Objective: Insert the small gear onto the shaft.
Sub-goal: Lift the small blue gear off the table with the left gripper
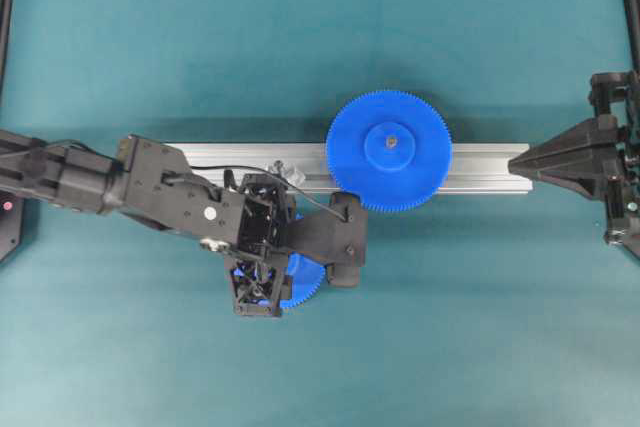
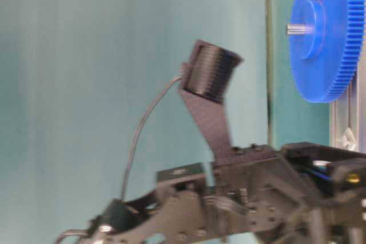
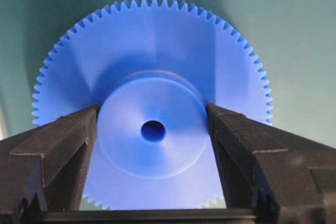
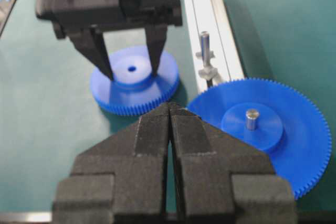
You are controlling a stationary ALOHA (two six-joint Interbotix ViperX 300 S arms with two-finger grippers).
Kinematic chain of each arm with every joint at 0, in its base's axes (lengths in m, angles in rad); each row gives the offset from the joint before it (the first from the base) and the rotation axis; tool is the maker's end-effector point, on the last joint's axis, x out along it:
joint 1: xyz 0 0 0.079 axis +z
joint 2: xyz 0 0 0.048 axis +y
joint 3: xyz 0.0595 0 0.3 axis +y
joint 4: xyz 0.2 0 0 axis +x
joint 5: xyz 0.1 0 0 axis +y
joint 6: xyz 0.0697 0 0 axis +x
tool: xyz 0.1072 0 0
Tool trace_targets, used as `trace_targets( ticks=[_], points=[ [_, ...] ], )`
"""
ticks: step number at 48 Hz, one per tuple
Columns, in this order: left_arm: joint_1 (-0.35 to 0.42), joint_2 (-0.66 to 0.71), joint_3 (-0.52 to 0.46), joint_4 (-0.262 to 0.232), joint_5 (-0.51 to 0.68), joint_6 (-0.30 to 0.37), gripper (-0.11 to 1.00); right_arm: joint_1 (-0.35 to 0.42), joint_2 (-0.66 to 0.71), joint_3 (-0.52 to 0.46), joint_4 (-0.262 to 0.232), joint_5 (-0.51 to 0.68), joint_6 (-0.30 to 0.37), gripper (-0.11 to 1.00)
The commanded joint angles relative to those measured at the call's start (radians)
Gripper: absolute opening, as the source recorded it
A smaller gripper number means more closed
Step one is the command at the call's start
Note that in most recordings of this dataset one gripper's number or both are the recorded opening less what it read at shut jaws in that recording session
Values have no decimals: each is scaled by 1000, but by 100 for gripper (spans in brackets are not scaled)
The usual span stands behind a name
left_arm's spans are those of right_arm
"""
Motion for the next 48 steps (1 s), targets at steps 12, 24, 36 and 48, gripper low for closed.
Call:
trace_targets(
  ticks=[12,24,36,48],
  points=[
    [-3,-106,-72,2,110,32,69,-2,2,-15,2,-9,9,4],
    [0,-118,-118,2,166,60,69,-2,-11,-17,2,-5,9,4],
    [3,-120,-146,2,178,69,69,-2,-20,-15,2,-3,9,4],
    [12,-135,-187,2,212,72,69,-6,-20,-15,2,-2,9,4]
  ],
)
